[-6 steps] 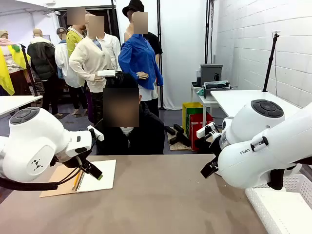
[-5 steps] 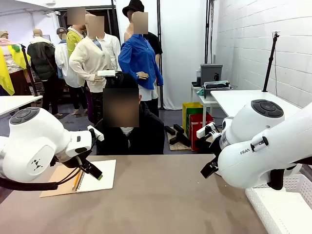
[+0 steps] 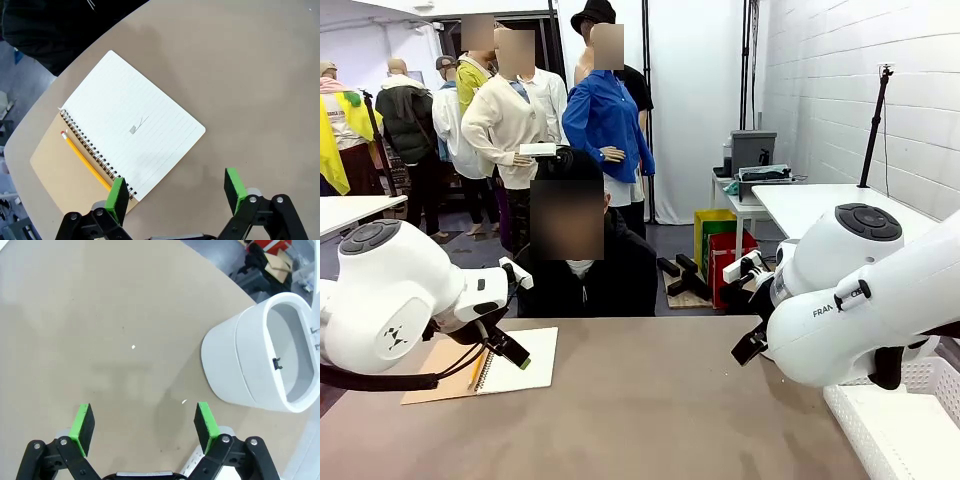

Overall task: Sort the paper based on its condition.
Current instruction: If a person hands you a paper, place it in the Organizing basket , and if it's crumpled, put it in the Trash can.

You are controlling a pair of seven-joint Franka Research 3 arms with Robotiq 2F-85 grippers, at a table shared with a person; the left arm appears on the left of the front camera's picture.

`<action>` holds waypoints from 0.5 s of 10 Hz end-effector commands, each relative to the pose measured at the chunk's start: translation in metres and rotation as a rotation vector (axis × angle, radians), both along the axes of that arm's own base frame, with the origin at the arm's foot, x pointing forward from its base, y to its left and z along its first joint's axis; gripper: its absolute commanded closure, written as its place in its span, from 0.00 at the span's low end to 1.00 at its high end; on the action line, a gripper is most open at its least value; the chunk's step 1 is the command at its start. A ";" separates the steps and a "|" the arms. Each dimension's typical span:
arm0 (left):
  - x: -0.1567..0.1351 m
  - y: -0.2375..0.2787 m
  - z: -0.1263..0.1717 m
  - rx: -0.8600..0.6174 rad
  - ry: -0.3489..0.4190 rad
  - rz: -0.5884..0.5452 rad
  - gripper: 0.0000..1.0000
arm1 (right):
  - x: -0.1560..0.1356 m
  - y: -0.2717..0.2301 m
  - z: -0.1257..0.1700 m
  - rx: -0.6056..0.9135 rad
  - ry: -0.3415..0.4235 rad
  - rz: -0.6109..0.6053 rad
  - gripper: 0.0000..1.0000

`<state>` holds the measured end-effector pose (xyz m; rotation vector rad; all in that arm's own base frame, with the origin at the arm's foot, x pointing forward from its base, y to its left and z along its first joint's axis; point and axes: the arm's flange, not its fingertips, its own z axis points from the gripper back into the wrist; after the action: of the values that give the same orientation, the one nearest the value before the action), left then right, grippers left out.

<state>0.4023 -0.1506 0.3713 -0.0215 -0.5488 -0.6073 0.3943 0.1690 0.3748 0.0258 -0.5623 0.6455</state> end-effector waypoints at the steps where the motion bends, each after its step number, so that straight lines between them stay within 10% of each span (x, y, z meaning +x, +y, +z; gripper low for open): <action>1: 0.000 0.000 0.000 0.000 0.000 0.001 0.00 | 0.000 0.000 0.000 0.000 0.000 0.000 0.00; 5: 0.000 0.000 0.000 0.000 0.000 0.001 0.00 | 0.000 0.000 0.000 0.000 0.000 0.000 0.00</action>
<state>0.4023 -0.1506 0.3713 -0.0215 -0.5489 -0.6074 0.3943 0.1690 0.3748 0.0259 -0.5623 0.6454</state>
